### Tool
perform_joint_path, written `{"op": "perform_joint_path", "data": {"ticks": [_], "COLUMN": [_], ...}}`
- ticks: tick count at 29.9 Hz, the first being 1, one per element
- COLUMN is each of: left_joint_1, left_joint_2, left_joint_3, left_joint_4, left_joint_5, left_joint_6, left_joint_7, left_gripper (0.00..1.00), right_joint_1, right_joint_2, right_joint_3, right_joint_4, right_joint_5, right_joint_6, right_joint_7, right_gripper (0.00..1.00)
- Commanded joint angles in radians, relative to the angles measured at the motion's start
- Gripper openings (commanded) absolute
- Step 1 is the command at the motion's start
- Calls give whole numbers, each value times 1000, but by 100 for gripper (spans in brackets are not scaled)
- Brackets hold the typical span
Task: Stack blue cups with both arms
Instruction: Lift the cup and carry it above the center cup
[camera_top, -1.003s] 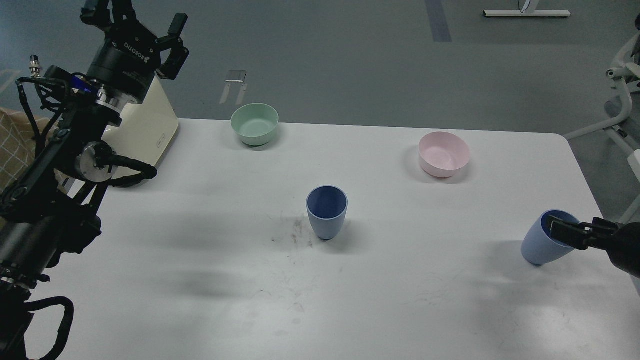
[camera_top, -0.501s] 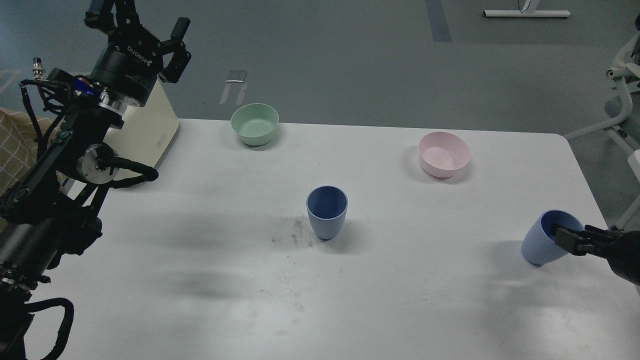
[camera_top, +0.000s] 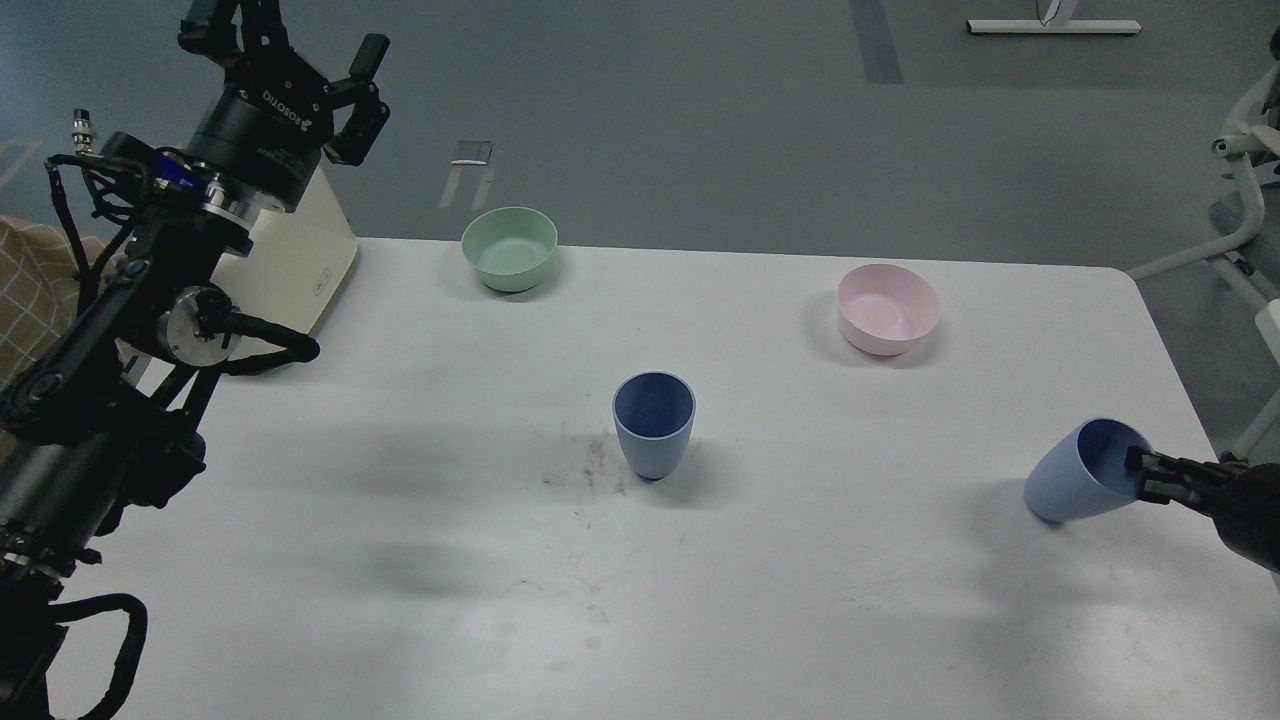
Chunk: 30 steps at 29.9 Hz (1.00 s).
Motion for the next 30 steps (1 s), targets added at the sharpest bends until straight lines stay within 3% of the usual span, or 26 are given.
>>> {"op": "perform_joint_path", "data": {"ticks": [1,6,9,13,16,20,23,26,30], "left_joint_1": [-1,-1,8,15,8,-1,-1,0,-1], "left_joint_2": [0,0,-3,-3,-3,-1,-1,-1,2], "left_joint_3": [0,0,0,0,0,9,11,9,9], "left_joint_4": [-2,-20,-29,-32,-32,-32,-31,-31,-29], "left_joint_5": [0,0,2,2,2,2,5,5,6], "left_joint_6": [-1,-1,-1,1,1,1,2,2,-3], "left_joint_7": [0,0,1,1,1,1,0,0,0], "left_gripper": [98,98,98,98,98,98,98,98,98], "right_joint_1": [3,54,181,331,525,719,906,971,1074], "right_joint_2": [3,11,14,31,120,138,242,299,469], "right_joint_3": [49,124,112,58,-131,-368,-599,-669,-744], "right_joint_4": [1,5,24,188,185,151,73,15,-100], "right_joint_5": [2,88,177,223,221,226,231,231,229], "right_joint_6": [0,0,0,0,0,0,0,0,0], "right_joint_7": [4,6,-3,-45,-78,-80,-80,-80,-83], "right_gripper": [0,0,0,0,0,0,0,0,0]}}
